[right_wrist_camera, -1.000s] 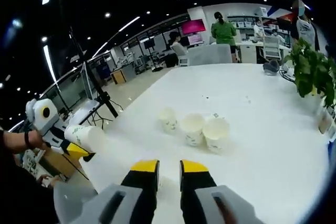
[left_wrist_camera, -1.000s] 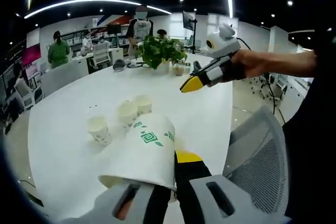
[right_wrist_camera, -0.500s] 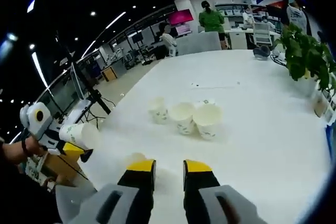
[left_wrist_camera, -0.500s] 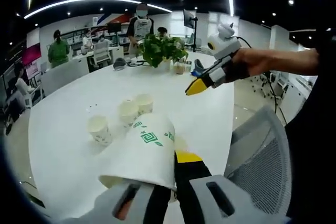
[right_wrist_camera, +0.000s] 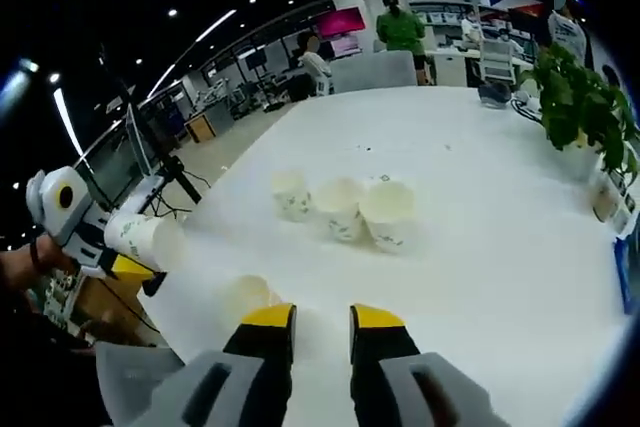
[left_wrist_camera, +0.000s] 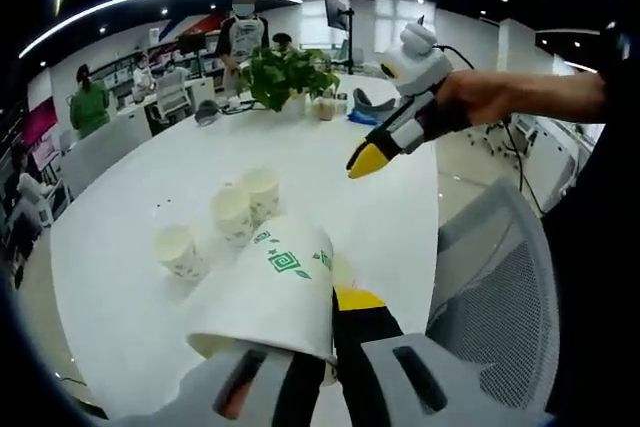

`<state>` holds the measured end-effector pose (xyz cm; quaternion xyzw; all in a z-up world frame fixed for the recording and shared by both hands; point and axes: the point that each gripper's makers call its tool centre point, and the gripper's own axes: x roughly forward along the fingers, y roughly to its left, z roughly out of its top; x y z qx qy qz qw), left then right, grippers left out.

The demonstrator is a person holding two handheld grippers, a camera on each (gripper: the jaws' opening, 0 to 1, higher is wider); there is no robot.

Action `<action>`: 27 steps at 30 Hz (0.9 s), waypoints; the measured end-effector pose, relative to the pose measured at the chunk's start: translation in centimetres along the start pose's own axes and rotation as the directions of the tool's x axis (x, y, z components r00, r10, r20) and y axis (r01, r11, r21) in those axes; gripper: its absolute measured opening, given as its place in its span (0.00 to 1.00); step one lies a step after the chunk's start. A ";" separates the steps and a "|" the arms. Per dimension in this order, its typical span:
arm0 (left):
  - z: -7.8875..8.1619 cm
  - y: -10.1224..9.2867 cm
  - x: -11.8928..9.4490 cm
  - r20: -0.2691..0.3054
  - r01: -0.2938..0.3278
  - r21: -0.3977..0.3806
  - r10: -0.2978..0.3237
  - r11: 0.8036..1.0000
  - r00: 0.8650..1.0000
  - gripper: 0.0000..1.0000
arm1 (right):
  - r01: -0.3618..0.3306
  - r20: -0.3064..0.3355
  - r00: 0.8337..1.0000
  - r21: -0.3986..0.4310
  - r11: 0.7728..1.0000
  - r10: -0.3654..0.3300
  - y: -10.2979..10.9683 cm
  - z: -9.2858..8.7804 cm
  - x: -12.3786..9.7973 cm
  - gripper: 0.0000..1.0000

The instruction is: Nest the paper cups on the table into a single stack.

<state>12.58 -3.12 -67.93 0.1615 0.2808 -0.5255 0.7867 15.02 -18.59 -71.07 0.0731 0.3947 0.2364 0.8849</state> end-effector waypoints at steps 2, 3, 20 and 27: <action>-0.1 0.0 0.3 -0.008 0.007 -0.006 -0.007 1.000 1.000 0.00 | -0.003 -0.002 1.000 0.018 1.000 0.003 0.1 -0.1 -0.1 0.20; -0.2 0.0 0.5 -0.015 0.006 0.004 -0.006 1.000 1.000 0.00 | -0.003 -0.002 1.000 0.017 1.000 0.003 0.1 -0.1 -0.1 0.20; -1.1 -1.0 2.5 -0.176 0.077 0.141 -0.051 0.987 0.983 0.00 | 0.000 -0.042 0.999 0.013 1.000 0.001 0.0 -1.7 0.5 0.21; -2.1 -1.1 3.4 -0.293 0.133 0.217 -0.065 0.967 0.954 0.00 | -0.006 -0.052 0.999 0.016 1.000 0.007 0.4 -2.3 1.0 0.21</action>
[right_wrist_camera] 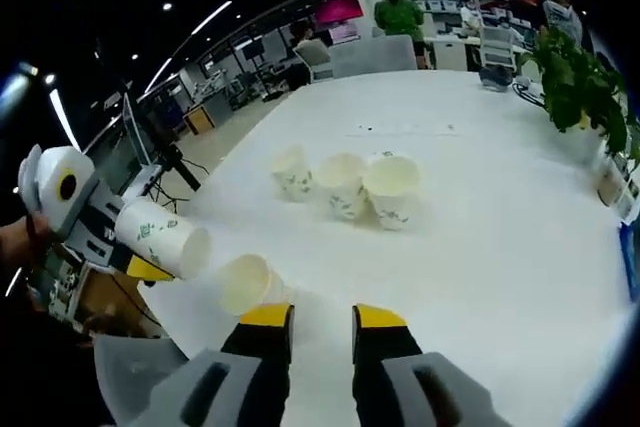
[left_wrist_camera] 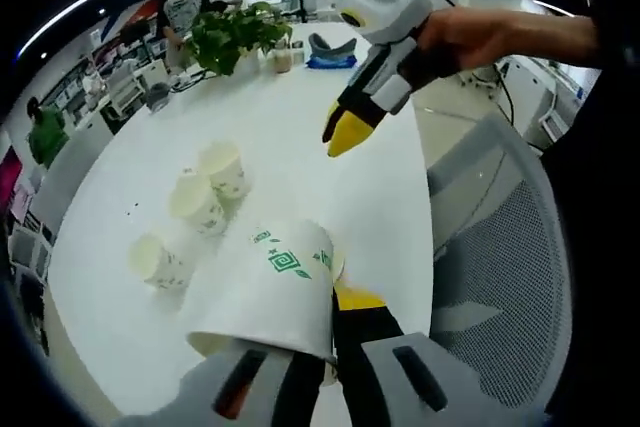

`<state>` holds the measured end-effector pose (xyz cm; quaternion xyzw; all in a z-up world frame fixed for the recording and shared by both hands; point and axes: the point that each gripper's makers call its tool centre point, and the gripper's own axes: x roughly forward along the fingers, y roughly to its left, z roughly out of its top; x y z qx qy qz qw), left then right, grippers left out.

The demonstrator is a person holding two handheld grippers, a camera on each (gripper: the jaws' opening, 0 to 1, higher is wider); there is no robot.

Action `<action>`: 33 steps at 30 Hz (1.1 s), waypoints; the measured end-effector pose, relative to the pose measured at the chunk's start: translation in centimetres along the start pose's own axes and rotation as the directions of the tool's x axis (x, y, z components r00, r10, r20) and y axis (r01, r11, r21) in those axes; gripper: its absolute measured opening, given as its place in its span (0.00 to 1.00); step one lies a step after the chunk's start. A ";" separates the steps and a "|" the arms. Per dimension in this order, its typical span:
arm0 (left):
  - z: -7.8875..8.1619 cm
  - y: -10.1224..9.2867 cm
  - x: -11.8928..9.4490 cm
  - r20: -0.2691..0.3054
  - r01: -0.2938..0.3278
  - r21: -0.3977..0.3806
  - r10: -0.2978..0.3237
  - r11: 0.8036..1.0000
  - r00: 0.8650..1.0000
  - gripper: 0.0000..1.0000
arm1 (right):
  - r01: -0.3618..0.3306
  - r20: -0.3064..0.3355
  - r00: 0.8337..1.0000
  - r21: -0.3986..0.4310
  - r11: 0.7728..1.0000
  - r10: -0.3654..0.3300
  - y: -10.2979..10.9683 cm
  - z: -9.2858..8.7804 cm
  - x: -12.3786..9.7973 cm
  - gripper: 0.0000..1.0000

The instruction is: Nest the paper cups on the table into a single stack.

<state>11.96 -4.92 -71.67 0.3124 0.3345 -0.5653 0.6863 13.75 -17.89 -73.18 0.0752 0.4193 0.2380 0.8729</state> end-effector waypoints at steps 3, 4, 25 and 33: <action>0.3 -0.2 0.2 -0.023 0.009 0.019 -0.008 1.000 1.000 0.00 | -0.007 -0.004 1.000 -0.002 1.000 0.007 0.1 -0.2 0.2 0.22; 0.3 -0.2 0.3 -0.032 0.012 0.025 -0.011 1.000 0.999 0.00 | -0.007 -0.004 1.000 -0.002 1.000 0.007 0.1 -0.3 0.2 0.22; -1.2 0.2 3.0 -0.336 0.094 0.327 0.023 0.940 0.942 0.00 | -0.018 0.000 1.000 0.003 1.000 0.018 -0.2 -0.5 0.3 0.24; -1.3 0.3 3.9 -0.401 0.146 0.374 0.018 0.916 0.916 0.00 | -0.020 0.001 1.000 0.002 1.000 0.020 -0.2 -0.6 0.2 0.25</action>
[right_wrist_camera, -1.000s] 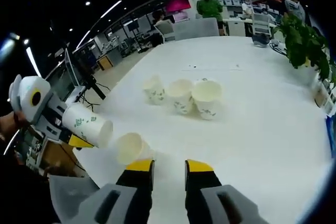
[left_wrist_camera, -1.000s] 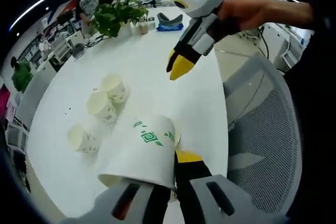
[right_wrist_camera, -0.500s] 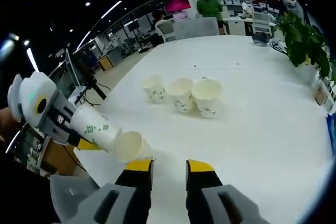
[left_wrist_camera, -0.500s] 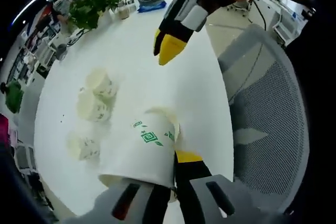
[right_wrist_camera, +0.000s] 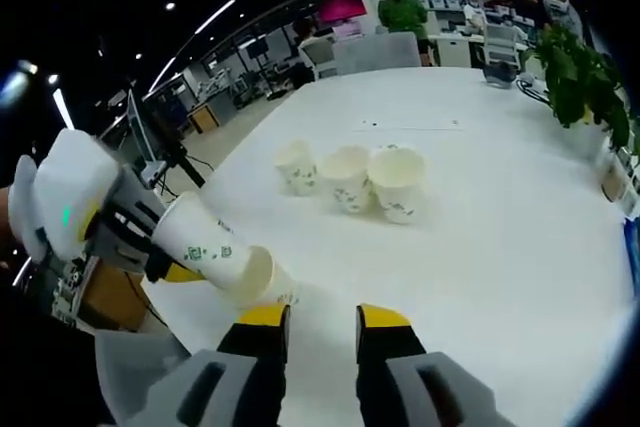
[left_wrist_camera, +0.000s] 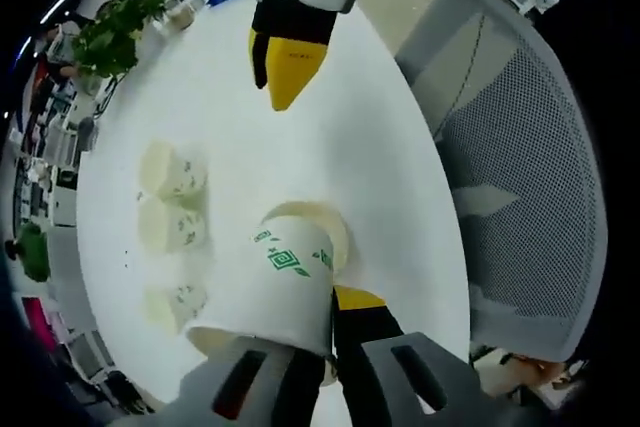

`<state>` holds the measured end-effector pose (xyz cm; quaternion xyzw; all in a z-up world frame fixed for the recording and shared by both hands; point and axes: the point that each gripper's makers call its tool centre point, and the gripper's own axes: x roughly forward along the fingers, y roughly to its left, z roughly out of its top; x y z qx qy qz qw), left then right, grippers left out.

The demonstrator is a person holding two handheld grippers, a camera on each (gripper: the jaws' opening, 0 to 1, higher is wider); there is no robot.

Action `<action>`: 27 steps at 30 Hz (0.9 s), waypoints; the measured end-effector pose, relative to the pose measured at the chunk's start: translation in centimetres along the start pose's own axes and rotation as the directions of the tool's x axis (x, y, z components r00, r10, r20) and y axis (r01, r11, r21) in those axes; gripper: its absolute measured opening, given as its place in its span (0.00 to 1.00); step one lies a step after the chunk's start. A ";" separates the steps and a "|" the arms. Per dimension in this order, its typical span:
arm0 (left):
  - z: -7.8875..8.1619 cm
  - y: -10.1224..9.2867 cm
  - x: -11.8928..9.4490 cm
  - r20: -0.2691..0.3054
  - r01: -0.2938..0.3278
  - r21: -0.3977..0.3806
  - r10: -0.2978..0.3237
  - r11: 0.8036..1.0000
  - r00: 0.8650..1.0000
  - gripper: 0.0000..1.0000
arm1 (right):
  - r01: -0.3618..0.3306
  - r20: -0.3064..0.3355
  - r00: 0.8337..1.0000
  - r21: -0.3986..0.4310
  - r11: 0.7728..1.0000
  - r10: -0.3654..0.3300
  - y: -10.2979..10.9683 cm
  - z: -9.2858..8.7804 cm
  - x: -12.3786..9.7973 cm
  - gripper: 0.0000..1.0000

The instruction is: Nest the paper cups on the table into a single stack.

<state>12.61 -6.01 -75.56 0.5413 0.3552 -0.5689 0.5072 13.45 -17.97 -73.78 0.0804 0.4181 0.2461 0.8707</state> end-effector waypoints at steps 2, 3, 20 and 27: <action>-0.2 -0.2 0.2 -0.024 0.000 0.022 0.000 1.000 1.000 0.00 | -0.001 0.001 1.000 0.003 1.000 0.001 -0.1 -0.1 -0.1 0.25; -0.2 -0.2 0.3 -0.028 0.000 0.026 0.000 1.000 1.000 0.00 | -0.001 0.002 1.000 0.003 1.000 0.001 -0.1 -0.2 -0.2 0.25; 0.0 0.1 1.2 -0.067 0.023 0.079 -0.018 0.997 0.998 0.00 | -0.014 0.006 1.000 0.013 1.000 0.013 0.1 -0.4 -0.2 0.25; 0.3 -0.3 0.9 -0.069 0.031 0.081 -0.025 0.996 0.997 0.00 | -0.021 0.002 1.000 0.014 1.000 0.021 0.1 -0.5 -0.1 0.25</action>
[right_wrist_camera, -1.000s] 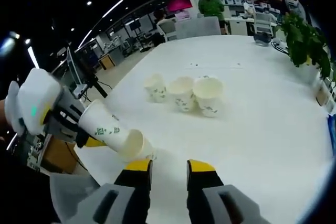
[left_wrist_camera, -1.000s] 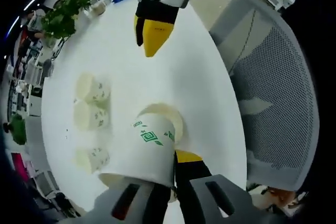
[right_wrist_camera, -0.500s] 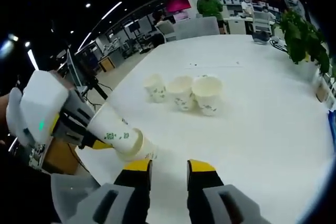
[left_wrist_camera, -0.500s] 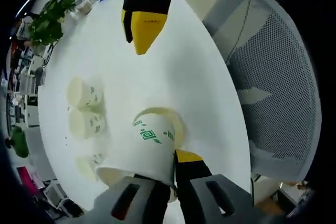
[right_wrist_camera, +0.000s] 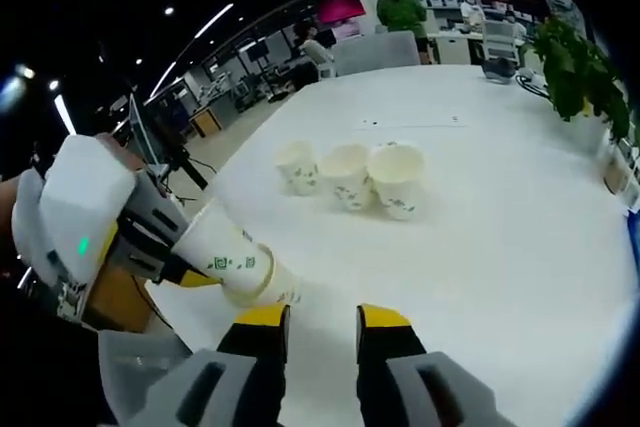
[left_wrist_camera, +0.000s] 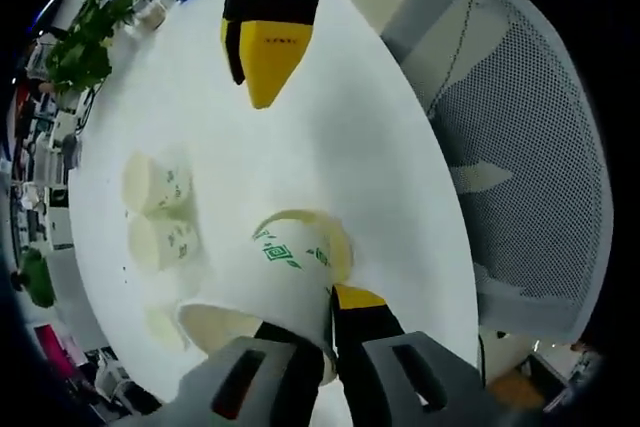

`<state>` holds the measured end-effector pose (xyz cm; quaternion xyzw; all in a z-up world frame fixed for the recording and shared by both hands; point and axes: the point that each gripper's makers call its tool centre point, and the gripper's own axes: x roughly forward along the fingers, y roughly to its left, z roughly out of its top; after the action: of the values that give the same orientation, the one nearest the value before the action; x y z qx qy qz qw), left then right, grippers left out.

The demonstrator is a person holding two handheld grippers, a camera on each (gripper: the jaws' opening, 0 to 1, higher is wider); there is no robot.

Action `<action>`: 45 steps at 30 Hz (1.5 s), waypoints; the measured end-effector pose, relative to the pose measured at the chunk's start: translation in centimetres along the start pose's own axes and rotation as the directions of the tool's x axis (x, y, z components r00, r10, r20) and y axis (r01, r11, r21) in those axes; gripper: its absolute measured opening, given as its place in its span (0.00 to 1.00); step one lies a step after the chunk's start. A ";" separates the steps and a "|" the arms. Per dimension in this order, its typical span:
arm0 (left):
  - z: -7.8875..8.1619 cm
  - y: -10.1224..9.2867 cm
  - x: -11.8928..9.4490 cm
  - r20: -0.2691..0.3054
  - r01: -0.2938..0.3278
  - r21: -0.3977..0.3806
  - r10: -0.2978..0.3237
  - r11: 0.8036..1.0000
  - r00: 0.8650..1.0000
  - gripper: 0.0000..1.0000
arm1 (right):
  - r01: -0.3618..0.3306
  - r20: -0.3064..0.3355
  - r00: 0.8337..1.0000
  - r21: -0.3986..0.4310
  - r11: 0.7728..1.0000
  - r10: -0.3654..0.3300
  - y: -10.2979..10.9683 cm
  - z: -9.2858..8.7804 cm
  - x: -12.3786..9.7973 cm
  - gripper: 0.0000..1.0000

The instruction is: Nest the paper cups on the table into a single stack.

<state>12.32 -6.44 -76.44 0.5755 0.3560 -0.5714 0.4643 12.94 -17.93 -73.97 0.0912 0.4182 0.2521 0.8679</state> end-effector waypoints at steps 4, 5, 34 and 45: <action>0.2 -0.2 -0.6 0.005 -0.004 0.000 0.004 1.000 1.000 0.00 | -0.007 0.004 1.000 0.001 1.000 0.007 0.5 0.0 -0.1 0.25; 0.3 -0.1 -0.5 0.008 -0.003 -0.002 0.003 1.000 1.000 0.00 | -0.008 0.004 1.000 0.000 1.000 0.008 0.5 0.0 -0.2 0.25; 0.3 -0.1 -2.2 0.085 -0.039 -0.084 0.047 0.996 0.995 0.26 | -0.013 -0.003 1.000 -0.004 1.000 0.013 0.6 -0.2 0.2 0.25; -1.5 -0.4 -3.9 0.208 -0.038 -0.297 0.103 0.954 0.973 0.33 | -0.014 -0.005 1.000 -0.012 1.000 0.014 0.8 -0.2 0.3 0.25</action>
<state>12.06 -4.47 -72.73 0.4462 0.3614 -0.5564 0.6007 12.63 -17.14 -74.04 0.0884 0.4184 0.2607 0.8655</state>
